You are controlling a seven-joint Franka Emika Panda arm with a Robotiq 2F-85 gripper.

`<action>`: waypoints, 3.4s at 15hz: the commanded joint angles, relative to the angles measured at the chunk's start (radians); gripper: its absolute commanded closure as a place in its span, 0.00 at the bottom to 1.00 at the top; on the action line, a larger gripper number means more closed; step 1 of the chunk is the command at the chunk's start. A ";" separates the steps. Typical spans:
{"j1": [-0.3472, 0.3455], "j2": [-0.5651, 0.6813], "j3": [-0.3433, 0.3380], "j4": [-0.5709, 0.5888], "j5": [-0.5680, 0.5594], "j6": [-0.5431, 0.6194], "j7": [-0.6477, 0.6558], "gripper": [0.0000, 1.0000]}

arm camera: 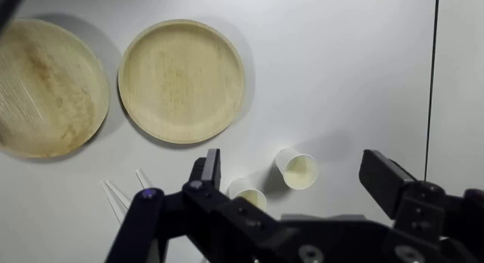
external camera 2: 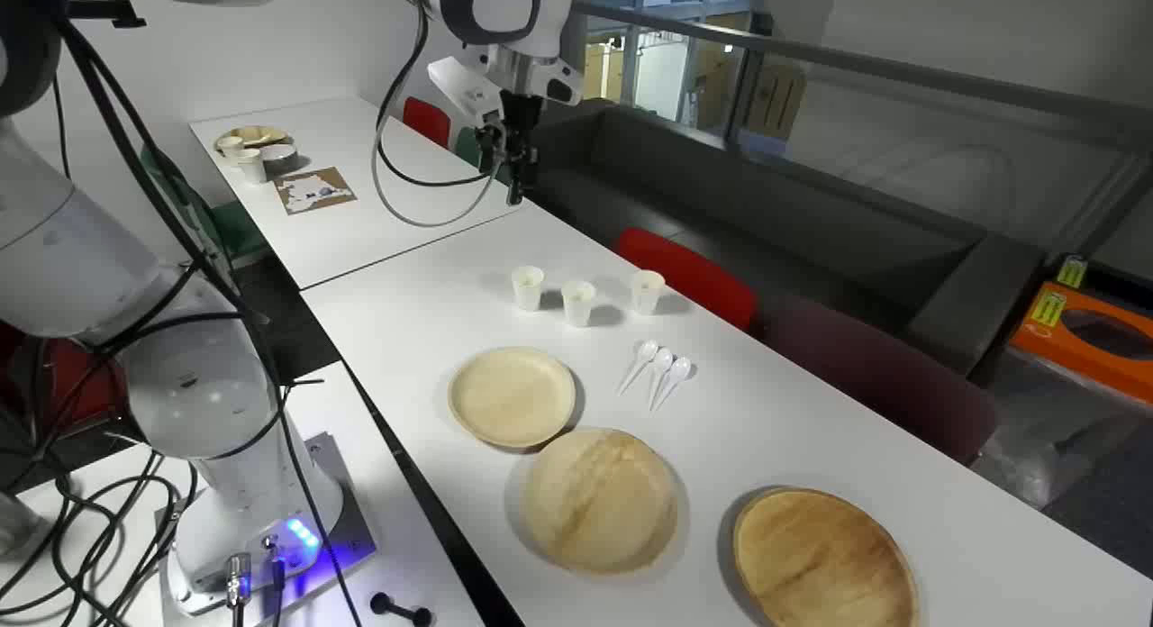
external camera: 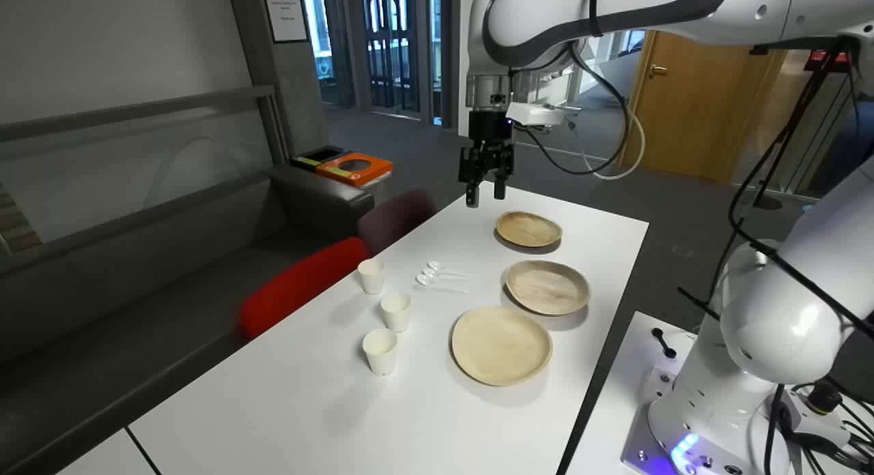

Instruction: Move the right cup to the right

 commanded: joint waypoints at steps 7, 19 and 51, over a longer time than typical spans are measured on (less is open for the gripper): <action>-0.013 0.003 0.011 0.002 0.003 -0.002 -0.003 0.00; -0.015 0.182 0.069 0.118 0.046 0.395 0.309 0.00; 0.037 0.672 0.020 0.383 -0.266 0.398 0.649 0.00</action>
